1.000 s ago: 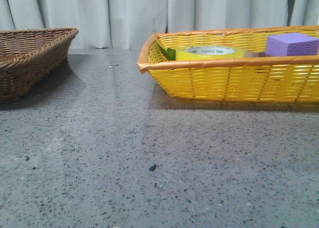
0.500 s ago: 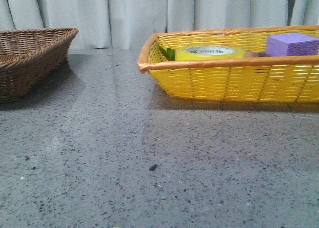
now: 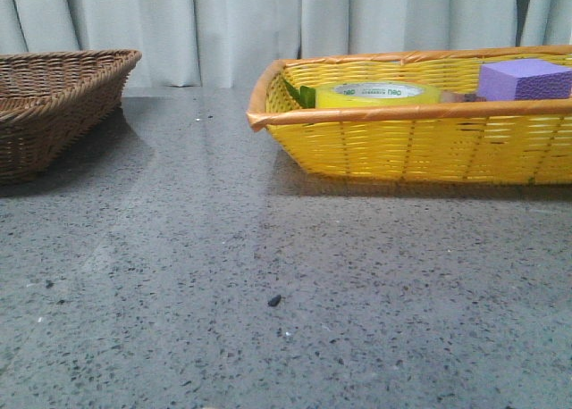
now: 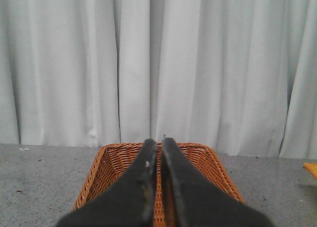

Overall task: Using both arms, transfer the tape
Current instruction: 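Lower the right gripper into the yellow basket and grasp the yellow tape roll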

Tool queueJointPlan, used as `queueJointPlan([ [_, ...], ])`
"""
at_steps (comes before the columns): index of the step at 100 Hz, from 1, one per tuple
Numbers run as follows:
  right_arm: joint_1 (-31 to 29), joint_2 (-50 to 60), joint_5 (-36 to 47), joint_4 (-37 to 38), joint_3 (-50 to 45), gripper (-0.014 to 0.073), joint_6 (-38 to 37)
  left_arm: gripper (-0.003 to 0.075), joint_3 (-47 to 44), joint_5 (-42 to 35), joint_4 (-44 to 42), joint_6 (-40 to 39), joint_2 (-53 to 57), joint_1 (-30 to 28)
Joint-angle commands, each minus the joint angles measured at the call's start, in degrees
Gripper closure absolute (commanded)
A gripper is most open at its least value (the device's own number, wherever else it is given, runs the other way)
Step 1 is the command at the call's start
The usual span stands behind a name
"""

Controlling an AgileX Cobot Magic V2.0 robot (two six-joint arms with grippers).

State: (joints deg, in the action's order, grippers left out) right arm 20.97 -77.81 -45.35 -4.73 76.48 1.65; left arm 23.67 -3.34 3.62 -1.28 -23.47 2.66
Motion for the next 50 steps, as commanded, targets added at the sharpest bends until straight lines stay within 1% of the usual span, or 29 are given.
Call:
queueJointPlan([
  [1,1.5,-2.43,-0.59,-0.17,4.03,0.02,0.93,0.0741,2.18,-4.59,0.26,-0.49,-0.69,-0.11],
  [14,2.52,-8.41,-5.18,0.27,7.8,0.02,1.1,0.0741,2.18,-4.59,0.26,-0.59,-0.69,-0.11],
  [24,2.77,-12.59,-8.38,0.27,10.38,0.02,2.99,0.0741,2.18,-4.59,0.26,-0.59,-0.69,-0.11],
  [36,2.88,-16.11,-8.99,0.27,12.5,0.02,3.59,0.0741,2.18,-4.59,0.26,-0.59,-0.69,-0.11],
  [50,2.96,-19.33,-9.11,0.52,15.1,0.02,6.37,0.0741,2.18,-4.59,0.26,-0.59,-0.69,-0.11],
])
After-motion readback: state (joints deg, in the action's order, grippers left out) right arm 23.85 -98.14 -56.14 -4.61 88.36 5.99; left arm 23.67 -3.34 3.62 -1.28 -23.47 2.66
